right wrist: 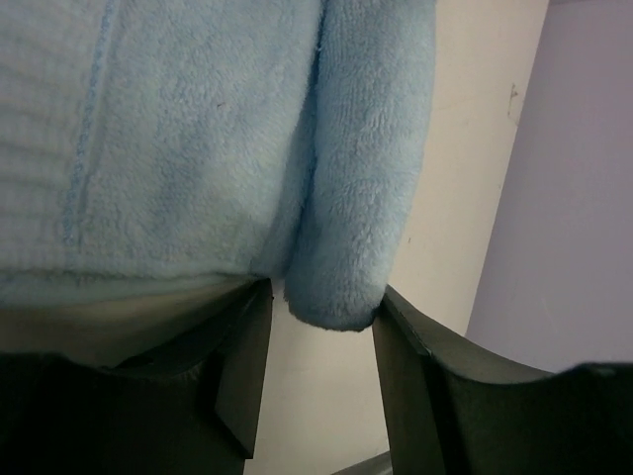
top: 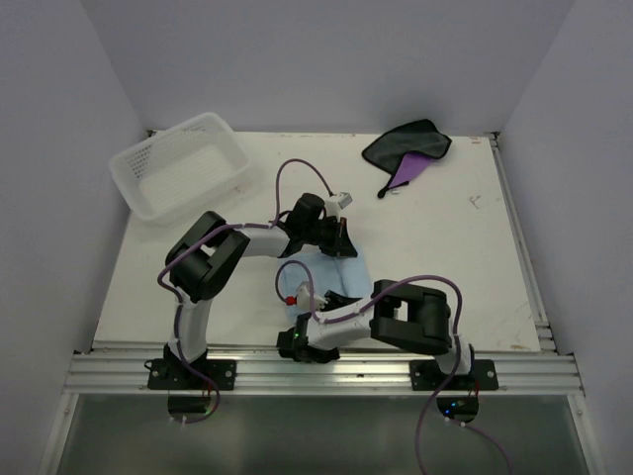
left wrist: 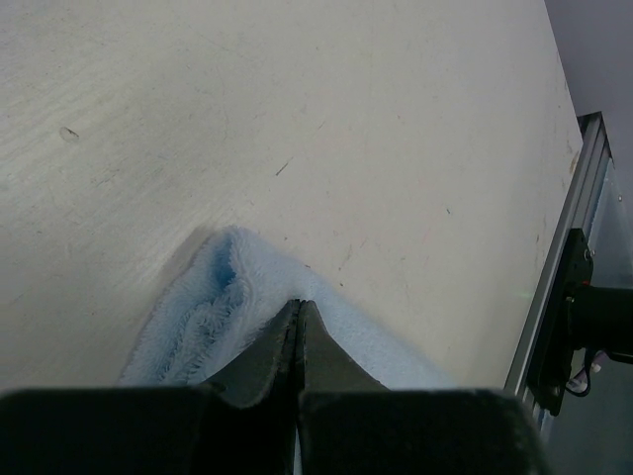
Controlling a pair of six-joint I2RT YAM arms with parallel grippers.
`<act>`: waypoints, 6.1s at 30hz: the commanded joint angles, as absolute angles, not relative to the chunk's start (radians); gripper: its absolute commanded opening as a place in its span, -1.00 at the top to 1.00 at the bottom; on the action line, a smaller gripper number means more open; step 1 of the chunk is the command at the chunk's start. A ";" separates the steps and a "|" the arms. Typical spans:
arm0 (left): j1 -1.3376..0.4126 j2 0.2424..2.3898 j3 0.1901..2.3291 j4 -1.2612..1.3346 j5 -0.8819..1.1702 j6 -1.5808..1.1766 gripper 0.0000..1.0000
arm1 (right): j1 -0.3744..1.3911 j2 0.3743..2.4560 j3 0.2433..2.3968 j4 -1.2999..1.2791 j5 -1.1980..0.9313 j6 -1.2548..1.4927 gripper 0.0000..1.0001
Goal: Roll the towels
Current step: Roll the towel
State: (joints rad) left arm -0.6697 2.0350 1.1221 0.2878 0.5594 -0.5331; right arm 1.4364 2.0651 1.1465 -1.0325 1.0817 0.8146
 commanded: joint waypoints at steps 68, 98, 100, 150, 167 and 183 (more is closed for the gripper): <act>-0.660 2.023 1.123 0.255 0.482 -0.471 1.00 | 0.614 1.137 0.437 -0.091 -0.043 0.890 -0.48; -0.660 2.006 1.098 0.267 0.477 -0.474 1.00 | 0.494 1.129 0.463 -0.029 -0.155 0.831 -0.75; -0.660 2.005 1.094 0.270 0.477 -0.477 1.00 | 0.492 1.163 0.465 -0.006 -0.164 0.830 -0.73; -0.660 1.970 1.078 0.272 0.460 -0.488 1.00 | 0.624 1.439 0.437 0.103 -0.002 0.669 -0.28; -0.660 1.896 1.071 0.281 0.485 -0.526 1.00 | 0.856 1.410 0.560 -0.119 0.413 0.631 0.06; -0.660 1.829 1.054 0.322 0.515 -0.598 1.00 | 0.982 1.422 0.704 -0.305 0.659 0.537 0.11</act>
State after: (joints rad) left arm -0.6632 1.8763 1.0645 0.2764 0.4919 -0.5644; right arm 0.9516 1.4078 0.6537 -0.2276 0.5415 0.5705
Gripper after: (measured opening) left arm 0.005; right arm 0.450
